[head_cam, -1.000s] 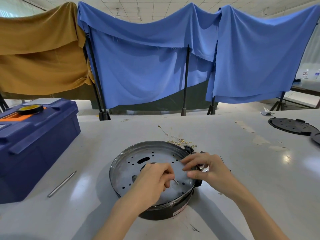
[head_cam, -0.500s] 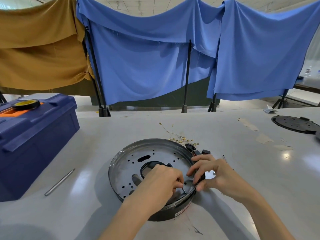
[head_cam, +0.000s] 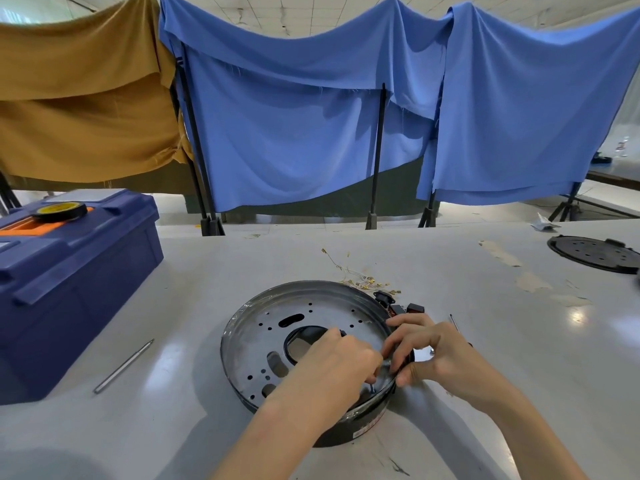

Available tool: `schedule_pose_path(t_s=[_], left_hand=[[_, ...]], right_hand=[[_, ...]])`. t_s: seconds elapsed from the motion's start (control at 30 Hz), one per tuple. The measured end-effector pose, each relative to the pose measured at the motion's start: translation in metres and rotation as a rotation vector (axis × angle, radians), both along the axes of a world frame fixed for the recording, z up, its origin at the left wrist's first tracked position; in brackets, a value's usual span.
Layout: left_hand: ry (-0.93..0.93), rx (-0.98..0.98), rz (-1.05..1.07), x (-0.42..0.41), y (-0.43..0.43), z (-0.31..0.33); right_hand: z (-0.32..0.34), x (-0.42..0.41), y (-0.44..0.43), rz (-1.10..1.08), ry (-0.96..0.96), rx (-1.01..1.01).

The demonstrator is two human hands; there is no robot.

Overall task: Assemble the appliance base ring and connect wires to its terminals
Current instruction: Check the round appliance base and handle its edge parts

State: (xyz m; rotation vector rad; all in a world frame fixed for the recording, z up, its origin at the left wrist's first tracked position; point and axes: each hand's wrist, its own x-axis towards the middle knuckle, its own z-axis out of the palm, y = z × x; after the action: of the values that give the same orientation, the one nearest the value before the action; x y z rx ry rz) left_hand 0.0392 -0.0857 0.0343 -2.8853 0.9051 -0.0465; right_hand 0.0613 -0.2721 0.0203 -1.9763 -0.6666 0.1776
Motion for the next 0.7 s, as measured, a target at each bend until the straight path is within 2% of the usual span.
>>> schedule_pose_path(t_s=[0.13,0.2,0.3,0.37,0.6,0.7], left_hand=[[-0.056,-0.07,-0.056,-0.005,0.003,-0.002],[-0.037,-0.165,-0.062,-0.008,0.006,-0.005],[0.117,-0.481,0.001,-0.009,0.011,-0.003],[0.216,-0.625,0.035,-0.006,0.016,0.002],[0.289,-0.85,0.143,0.001,0.029,0.015],[0.258,-0.839,0.131,0.001,0.028,0.02]], right_hand=[[-0.002,0.0,0.002,-0.009,-0.025,0.006],[-0.003,0.0,0.003,-0.022,-0.035,0.014],[-0.002,0.0,0.004,-0.047,-0.031,0.069],[0.0,-0.002,0.006,-0.063,-0.032,0.131],[0.003,0.001,0.012,-0.081,-0.028,0.204],[0.003,0.002,0.011,-0.086,-0.031,0.215]])
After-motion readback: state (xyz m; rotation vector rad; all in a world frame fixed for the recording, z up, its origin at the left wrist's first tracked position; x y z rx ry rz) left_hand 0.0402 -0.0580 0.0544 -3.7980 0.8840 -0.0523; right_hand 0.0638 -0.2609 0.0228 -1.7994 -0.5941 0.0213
